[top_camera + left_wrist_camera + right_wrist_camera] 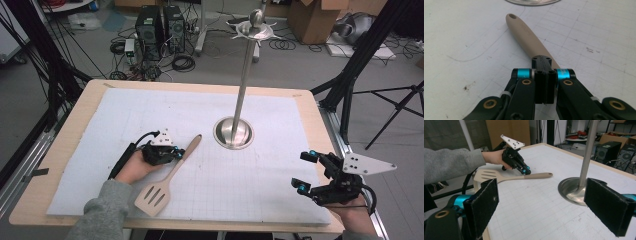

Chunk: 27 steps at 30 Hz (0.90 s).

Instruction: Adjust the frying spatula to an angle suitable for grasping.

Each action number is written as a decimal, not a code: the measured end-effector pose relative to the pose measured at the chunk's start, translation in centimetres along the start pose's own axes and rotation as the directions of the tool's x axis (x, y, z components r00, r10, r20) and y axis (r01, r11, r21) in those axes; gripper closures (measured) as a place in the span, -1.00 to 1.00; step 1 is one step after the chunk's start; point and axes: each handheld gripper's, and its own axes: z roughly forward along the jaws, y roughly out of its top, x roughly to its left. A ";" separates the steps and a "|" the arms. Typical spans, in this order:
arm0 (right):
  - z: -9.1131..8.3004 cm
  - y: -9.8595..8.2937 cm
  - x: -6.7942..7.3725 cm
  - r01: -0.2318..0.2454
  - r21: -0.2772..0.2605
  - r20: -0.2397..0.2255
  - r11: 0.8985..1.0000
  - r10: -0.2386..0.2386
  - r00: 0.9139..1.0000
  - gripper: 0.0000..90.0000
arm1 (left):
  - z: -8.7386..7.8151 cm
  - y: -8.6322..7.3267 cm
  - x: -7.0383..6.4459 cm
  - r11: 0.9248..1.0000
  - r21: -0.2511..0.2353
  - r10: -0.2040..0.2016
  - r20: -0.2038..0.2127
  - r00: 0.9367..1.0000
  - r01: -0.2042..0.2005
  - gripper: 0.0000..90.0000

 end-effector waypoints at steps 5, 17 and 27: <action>-0.1 -0.1 0.0 0.004 -0.001 0.002 1.000 -0.004 1.000 -0.75 | 0.0 -0.1 0.1 1.000 0.005 -0.001 0.004 1.000 0.001 0.99; 0.1 0.0 -0.2 0.002 0.000 -0.007 1.000 -0.002 1.000 -0.75 | -1.4 0.6 -0.1 0.999 -0.036 -0.009 -0.007 1.000 0.009 0.99; 1.4 0.4 -0.6 0.010 0.003 -0.039 1.000 -0.010 0.999 -0.75 | -2.1 1.1 -2.1 0.999 -0.018 0.030 0.052 0.998 -0.029 0.99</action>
